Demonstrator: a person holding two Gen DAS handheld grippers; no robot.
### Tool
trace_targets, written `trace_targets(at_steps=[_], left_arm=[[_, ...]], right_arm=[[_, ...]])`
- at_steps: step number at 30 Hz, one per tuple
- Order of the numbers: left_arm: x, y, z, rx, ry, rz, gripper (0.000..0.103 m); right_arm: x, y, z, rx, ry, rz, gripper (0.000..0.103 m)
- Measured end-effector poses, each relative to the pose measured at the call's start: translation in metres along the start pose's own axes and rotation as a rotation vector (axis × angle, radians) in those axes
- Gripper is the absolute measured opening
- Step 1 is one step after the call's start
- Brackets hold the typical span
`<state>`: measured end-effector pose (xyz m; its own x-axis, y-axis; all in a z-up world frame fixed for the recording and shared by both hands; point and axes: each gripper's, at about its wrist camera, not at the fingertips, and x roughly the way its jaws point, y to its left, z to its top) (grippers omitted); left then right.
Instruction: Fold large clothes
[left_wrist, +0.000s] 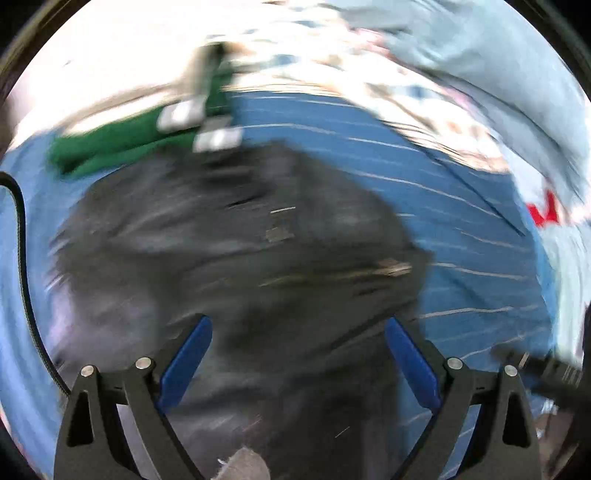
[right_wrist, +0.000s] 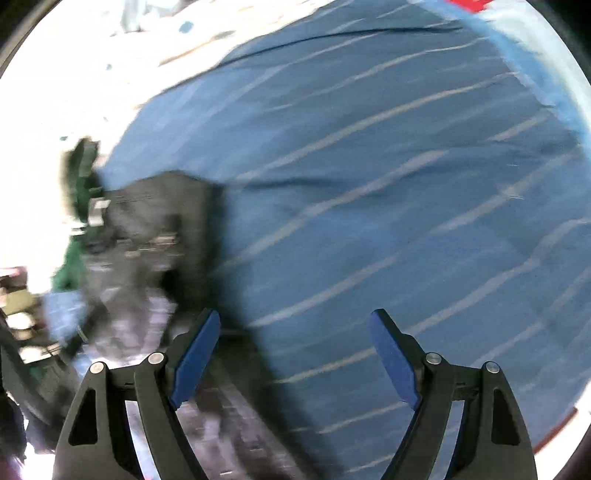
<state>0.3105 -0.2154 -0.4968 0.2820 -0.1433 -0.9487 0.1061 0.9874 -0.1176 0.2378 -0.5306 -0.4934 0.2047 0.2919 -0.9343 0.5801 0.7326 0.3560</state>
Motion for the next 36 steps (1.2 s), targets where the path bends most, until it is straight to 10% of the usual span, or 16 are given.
trace_targets(at_steps=[7, 9, 17, 21, 25, 30, 36], left_arm=[[-0.003, 0.143, -0.059, -0.139, 0.099, 0.402, 0.096], [0.007, 0.176, -0.055, -0.229, 0.099, 0.435, 0.096], [0.027, 0.208, -0.024, -0.286, 0.014, 0.455, 0.096], [0.064, 0.22, -0.018, -0.265, 0.091, 0.437, 0.099], [0.041, 0.217, -0.015, -0.233, 0.077, 0.424, 0.098], [0.013, 0.208, -0.002, -0.217, 0.001, 0.415, 0.098], [0.071, 0.217, 0.013, -0.141, 0.071, 0.425, 0.099]], right_arm=[[0.051, 0.095, 0.014, -0.181, 0.092, 0.123, 0.068], [0.072, 0.11, 0.015, -0.232, 0.13, 0.077, 0.009], [0.045, 0.109, -0.017, -0.234, -0.037, -0.067, 0.006], [0.08, 0.094, -0.024, -0.237, 0.075, -0.175, 0.006], [0.075, 0.099, -0.012, -0.176, 0.11, -0.22, 0.015], [0.034, 0.148, -0.007, -0.265, -0.052, -0.226, 0.016], [0.116, 0.194, -0.016, -0.318, 0.192, -0.075, 0.016]])
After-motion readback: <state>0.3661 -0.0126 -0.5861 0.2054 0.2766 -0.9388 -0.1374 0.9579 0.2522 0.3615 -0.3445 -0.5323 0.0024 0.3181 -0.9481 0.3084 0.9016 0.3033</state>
